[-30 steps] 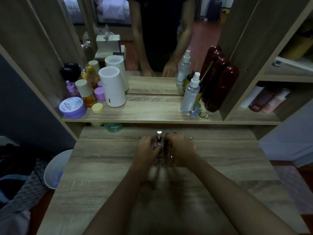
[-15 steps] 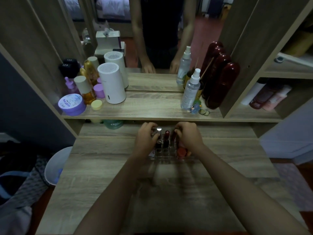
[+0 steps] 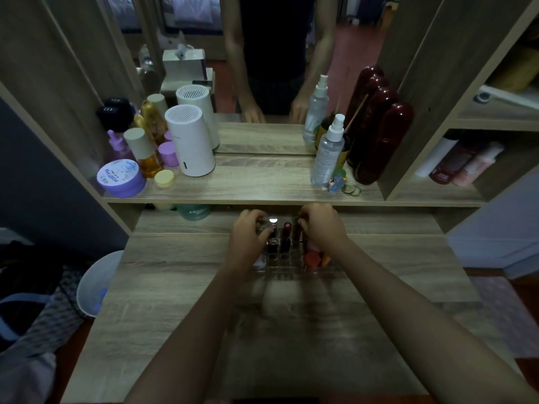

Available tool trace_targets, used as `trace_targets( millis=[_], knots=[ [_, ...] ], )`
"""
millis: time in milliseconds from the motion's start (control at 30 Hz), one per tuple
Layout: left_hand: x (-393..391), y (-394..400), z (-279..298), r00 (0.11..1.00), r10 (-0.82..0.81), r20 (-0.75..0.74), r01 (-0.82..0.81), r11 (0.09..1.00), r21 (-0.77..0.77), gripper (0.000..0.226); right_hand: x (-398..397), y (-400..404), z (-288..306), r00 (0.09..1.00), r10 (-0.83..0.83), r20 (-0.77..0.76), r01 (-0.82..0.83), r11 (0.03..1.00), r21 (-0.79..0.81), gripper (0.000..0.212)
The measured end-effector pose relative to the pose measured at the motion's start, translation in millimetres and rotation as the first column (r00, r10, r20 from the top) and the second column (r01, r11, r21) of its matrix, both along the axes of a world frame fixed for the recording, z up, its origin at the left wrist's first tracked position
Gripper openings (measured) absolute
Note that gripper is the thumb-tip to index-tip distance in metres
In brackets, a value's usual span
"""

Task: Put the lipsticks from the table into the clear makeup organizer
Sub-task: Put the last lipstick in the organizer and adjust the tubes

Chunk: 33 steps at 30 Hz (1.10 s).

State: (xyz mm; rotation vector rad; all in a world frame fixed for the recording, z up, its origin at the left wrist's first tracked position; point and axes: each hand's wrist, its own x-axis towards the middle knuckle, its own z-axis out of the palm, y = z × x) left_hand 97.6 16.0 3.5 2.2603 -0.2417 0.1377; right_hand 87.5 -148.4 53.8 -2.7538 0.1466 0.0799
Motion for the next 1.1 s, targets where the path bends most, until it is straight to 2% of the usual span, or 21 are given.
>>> trace_targets(
  millis=[867, 1100],
  knots=[
    [0, -2, -2, 1.000, -0.003, -0.029, 0.003, 1.000, 0.007, 0.029, -6, -3, -2, 1.000, 0.017, 0.008, -0.017, 1.000, 0.016, 0.029],
    [0, 8, -1, 1.000, 0.010, 0.026, -0.010, 1.000, 0.009, 0.030, -10, -14, 4, 0.997, -0.018, 0.069, 0.013, 0.998, 0.065, 0.032]
  ],
)
